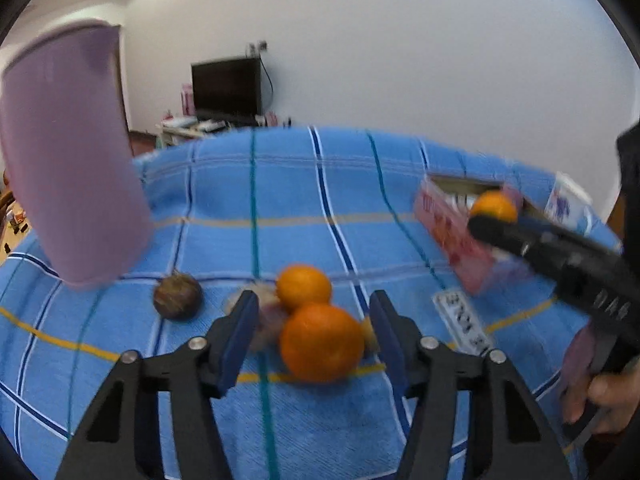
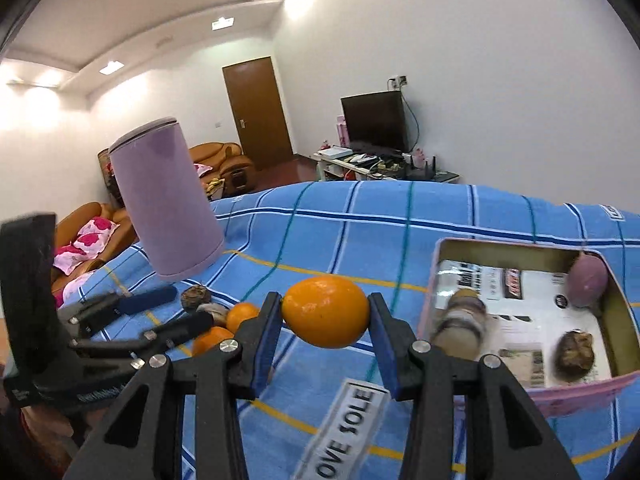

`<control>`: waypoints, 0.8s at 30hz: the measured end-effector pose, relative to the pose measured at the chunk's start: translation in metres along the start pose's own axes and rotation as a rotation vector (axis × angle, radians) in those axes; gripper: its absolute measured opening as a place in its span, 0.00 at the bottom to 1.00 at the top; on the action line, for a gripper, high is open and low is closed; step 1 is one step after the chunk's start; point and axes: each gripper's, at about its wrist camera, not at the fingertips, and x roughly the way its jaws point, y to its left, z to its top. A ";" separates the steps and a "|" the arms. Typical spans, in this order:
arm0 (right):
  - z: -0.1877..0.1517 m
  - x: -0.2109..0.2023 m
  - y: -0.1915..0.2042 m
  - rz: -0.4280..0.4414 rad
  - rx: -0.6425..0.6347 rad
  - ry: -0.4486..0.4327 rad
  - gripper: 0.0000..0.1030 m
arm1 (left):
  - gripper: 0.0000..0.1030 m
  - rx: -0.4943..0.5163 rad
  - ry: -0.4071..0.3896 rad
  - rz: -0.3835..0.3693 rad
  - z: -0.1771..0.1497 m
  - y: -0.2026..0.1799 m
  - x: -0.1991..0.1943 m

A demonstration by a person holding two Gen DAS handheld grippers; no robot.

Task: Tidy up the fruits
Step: 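Grasp an orange with the right tool while the left tool grasps another orange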

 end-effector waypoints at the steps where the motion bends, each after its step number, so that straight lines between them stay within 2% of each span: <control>1: -0.001 0.001 -0.004 -0.004 0.005 0.004 0.44 | 0.57 0.018 0.000 0.017 -0.001 -0.004 0.002; 6: -0.005 -0.005 -0.013 0.003 0.012 0.024 0.44 | 0.56 0.032 -0.012 0.052 -0.002 -0.015 0.004; 8: -0.005 -0.005 -0.012 0.008 0.008 0.031 0.44 | 0.56 0.011 -0.013 0.037 -0.002 -0.013 0.002; 10: -0.006 0.000 -0.009 0.016 0.005 0.044 0.44 | 0.58 -0.030 -0.006 -0.033 -0.005 -0.011 -0.005; 12: -0.007 0.002 -0.008 0.020 0.006 0.052 0.44 | 0.57 -0.051 -0.003 -0.011 -0.009 -0.008 -0.007; 14: -0.008 0.001 -0.008 0.027 0.008 0.053 0.44 | 0.42 -0.064 0.010 0.038 -0.012 -0.004 -0.006; 18: -0.007 0.001 -0.008 0.032 0.001 0.053 0.44 | 0.43 -0.132 0.017 0.030 -0.013 0.007 -0.006; 24: -0.007 0.001 -0.008 0.049 0.010 0.064 0.44 | 0.54 -0.219 0.048 0.034 -0.010 0.009 0.012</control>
